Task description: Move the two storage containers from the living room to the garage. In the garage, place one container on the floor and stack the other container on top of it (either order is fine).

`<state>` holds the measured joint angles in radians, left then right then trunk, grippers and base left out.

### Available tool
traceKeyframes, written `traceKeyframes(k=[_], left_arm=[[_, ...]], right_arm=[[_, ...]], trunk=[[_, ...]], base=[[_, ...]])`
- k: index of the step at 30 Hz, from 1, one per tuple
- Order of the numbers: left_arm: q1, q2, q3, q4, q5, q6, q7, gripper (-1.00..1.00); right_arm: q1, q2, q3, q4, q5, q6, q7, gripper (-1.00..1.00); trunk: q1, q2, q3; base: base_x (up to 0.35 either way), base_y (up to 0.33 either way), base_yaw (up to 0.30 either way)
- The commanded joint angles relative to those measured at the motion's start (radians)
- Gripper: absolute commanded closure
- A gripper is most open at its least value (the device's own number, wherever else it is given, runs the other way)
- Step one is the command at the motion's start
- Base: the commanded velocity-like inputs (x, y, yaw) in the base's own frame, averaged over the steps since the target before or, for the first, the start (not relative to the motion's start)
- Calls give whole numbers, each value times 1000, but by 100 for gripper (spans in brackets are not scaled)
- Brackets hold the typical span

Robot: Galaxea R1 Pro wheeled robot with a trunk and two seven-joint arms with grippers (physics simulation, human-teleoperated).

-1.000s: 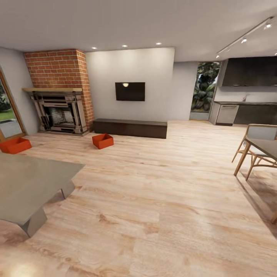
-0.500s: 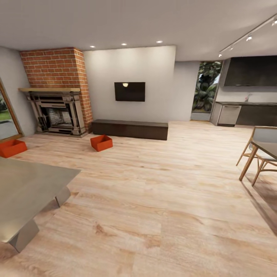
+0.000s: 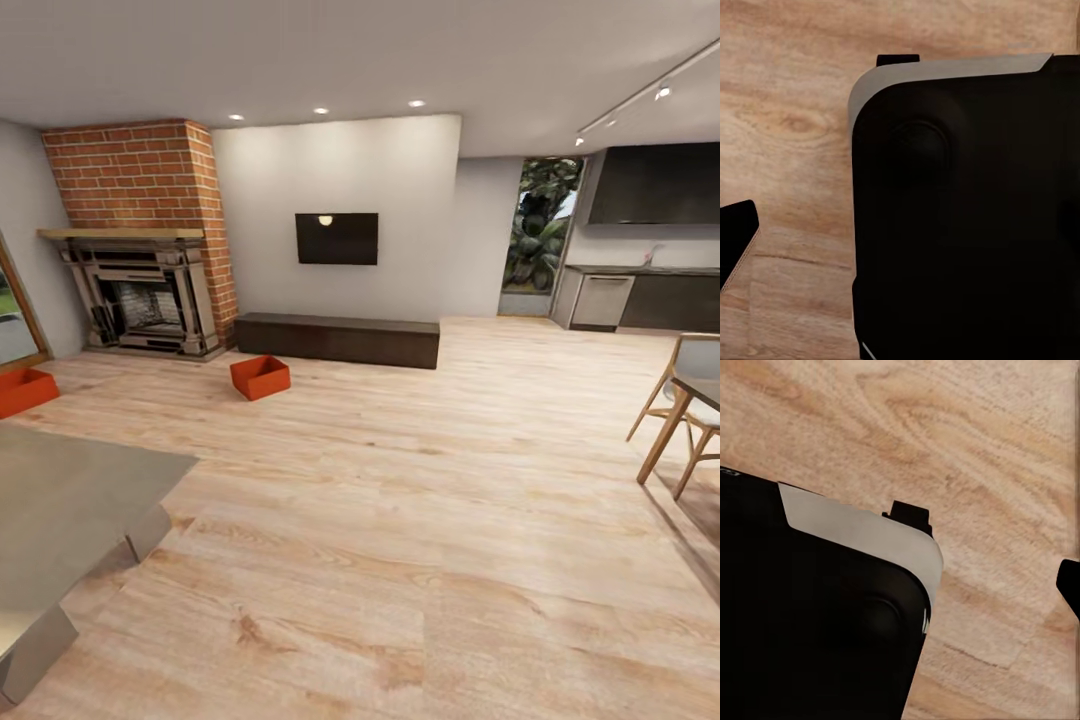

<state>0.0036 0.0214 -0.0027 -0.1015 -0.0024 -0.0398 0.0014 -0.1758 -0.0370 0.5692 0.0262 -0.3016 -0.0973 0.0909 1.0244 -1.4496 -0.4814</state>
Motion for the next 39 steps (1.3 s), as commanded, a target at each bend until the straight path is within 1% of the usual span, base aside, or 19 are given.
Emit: traceKeyframes(k=[1,39], left_arm=[[1,0,0,-1,0,-2,0,-100],[0,0,0,-1,-1,-2,0,-100]], right_arm=[[-1,0,7,3,-10,-5,6,-100],[-1,1,3,3,-16,-5,4,-100]], trunk=[[1,0,-1],[1,0,-1]], base=[[323,0,0],[322,0,0]])
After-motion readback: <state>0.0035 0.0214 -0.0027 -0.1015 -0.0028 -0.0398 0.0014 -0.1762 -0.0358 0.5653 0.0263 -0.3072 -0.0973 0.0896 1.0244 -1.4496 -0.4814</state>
